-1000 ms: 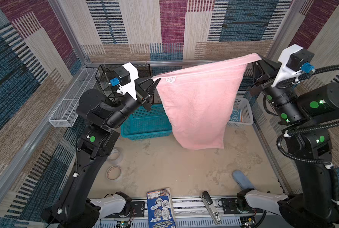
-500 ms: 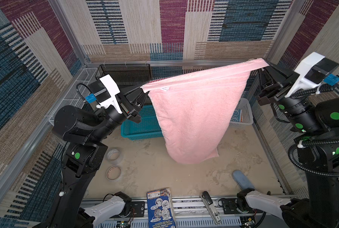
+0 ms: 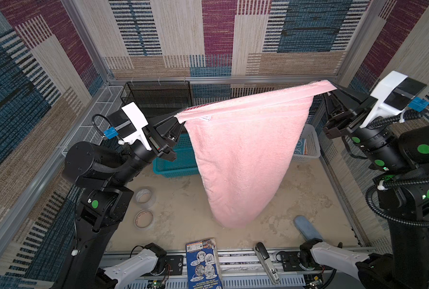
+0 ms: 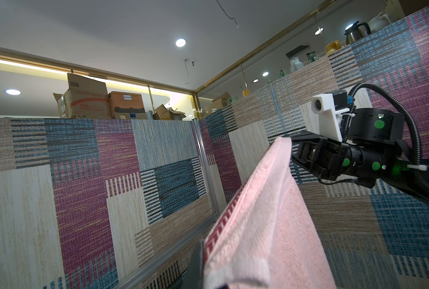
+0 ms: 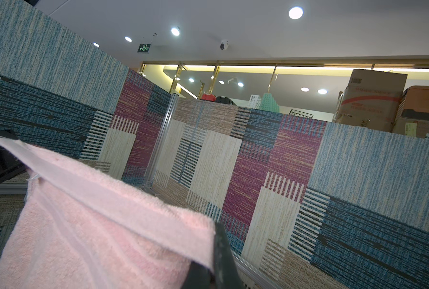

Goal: Fold and stack the towels
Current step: 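Hold the pink towel high and stretch it taut between both grippers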

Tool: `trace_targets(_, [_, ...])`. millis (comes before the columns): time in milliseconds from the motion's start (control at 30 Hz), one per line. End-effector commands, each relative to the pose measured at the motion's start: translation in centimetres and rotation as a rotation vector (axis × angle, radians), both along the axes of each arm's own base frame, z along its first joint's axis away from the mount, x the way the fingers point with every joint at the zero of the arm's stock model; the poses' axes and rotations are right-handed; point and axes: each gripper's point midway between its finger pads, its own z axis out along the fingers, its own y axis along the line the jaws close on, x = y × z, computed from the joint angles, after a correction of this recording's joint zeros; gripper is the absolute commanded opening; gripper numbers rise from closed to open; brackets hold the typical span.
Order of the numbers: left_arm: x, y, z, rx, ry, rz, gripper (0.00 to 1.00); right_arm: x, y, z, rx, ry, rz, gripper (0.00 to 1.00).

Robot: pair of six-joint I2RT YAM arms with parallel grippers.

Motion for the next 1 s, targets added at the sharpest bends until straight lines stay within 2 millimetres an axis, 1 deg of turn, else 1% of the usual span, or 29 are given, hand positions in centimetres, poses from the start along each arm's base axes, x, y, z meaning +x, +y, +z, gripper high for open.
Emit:
trace_targets(0, [-1.2, 2.3, 2.3, -0.081, -0.065, 0.082, 0.00, -1.4, -1.6, 2.4, 0.091, -0.055, -0.023, 0.00])
trace_targets(167, [-3.0, 3.0, 2.6, -0.094, -0.070, 0.052, 0.00, -2.9, -1.3, 2.5, 0.086, -0.058, 0.028, 0.00])
trace_targets(367, [-4.5, 3.6, 2.3, -0.110, -0.064, 0.026, 0.00, -4.9, -1.3, 2.3, 0.084, -0.065, 0.079, 0.00])
trace_targets(533, [-5.0, 4.2, 2.1, -0.116, -0.081, 0.053, 0.00, -5.2, -1.4, 2.2, 0.088, -0.060, 0.092, 0.00])
trace_targets(733, [-4.1, 4.3, 2.0, -0.099, -0.085, 0.099, 0.00, -5.0, -1.1, 2.3, 0.088, -0.060, 0.102, 0.00])
trace_targets(867, [-3.4, 4.0, 2.4, -0.088, -0.092, 0.116, 0.00, -4.7, -1.0, 2.6, 0.091, -0.064, 0.104, 0.00])
trace_targets(933, [-2.6, 3.6, 2.4, -0.076, -0.091, 0.126, 0.00, -3.9, -1.1, 2.5, 0.101, -0.054, 0.082, 0.00])
trace_targets(967, [-1.9, 3.3, 2.3, -0.068, -0.083, 0.134, 0.00, -3.4, -1.3, 2.4, 0.110, -0.046, 0.060, 0.00])
